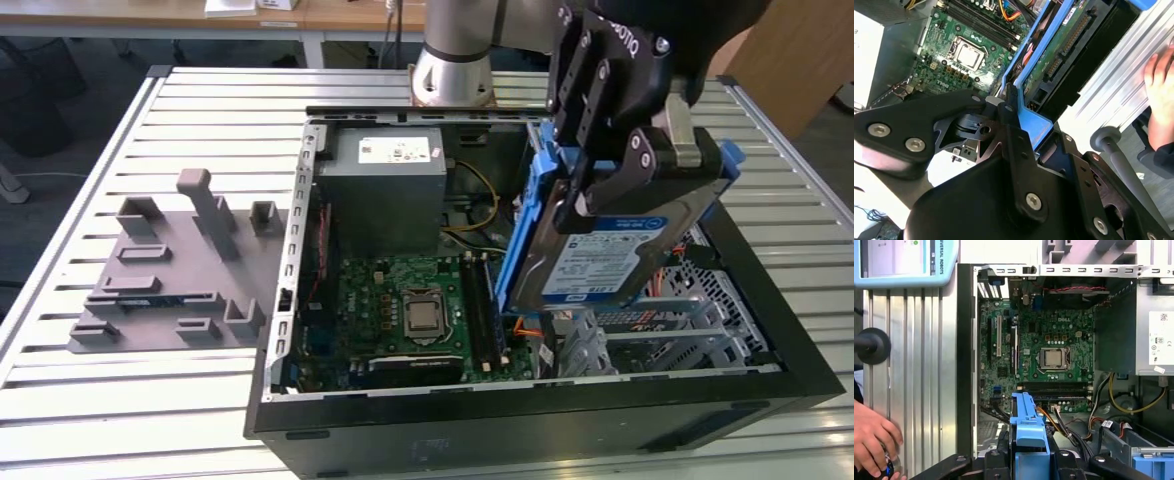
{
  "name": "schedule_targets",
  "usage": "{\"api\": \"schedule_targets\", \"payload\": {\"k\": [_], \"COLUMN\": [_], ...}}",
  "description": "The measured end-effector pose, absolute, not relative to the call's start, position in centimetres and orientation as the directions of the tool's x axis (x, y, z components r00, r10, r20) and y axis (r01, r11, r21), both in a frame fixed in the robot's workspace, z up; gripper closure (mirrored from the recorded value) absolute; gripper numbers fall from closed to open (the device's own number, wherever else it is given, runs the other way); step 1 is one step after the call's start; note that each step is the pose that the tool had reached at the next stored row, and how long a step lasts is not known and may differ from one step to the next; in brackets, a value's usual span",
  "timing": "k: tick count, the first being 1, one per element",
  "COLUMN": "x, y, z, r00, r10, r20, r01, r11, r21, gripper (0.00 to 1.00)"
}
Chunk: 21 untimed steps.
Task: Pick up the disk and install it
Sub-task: 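Insert the disk into the insertion slot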
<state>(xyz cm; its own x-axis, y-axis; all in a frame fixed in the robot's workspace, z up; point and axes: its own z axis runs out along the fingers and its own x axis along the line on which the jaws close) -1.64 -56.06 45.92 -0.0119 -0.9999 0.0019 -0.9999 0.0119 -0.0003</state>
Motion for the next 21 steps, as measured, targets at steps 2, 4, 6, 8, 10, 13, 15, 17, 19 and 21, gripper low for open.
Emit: {"api": "schedule_targets", "payload": {"k": [2, 4, 6, 8, 10, 13, 15, 17, 19, 21], "x": [-1.4, -1.2, -1.0, -0.7, -0.4, 0.2, 0.7, 1.1, 1.5, 1.9], "y": [-56.2, -56.3, -56.3, -56.4, -56.4, -56.4, -56.4, -56.4, -56.4, -56.4], "z": [45.8, 45.8, 45.7, 45.6, 45.6, 45.5, 45.5, 45.5, 45.4, 45.4], "r00": [-0.012, -0.012, -0.012, -0.012, -0.012, -0.012, -0.012, -0.012, -0.012, -0.012], "r10": [-1.000, -1.000, -1.000, -1.000, -1.000, -1.000, -1.000, -1.000, -1.000, -1.000], "r20": [0.002, 0.002, 0.002, 0.002, 0.002, 0.002, 0.002, 0.002, 0.002, 0.002], "r01": [-1.000, -1.000, -1.000, -1.000, -1.000, -1.000, -1.000, -1.000, -1.000, -1.000], "r11": [0.012, 0.012, 0.012, 0.012, 0.012, 0.012, 0.012, 0.012, 0.012, 0.012], "r21": [0.000, 0.000, 0.000, 0.000, 0.000, 0.000, 0.001, 0.002, 0.003, 0.004], "gripper": [0.64, 0.64, 0.64, 0.64, 0.64, 0.64, 0.64, 0.64, 0.64, 0.64]}}
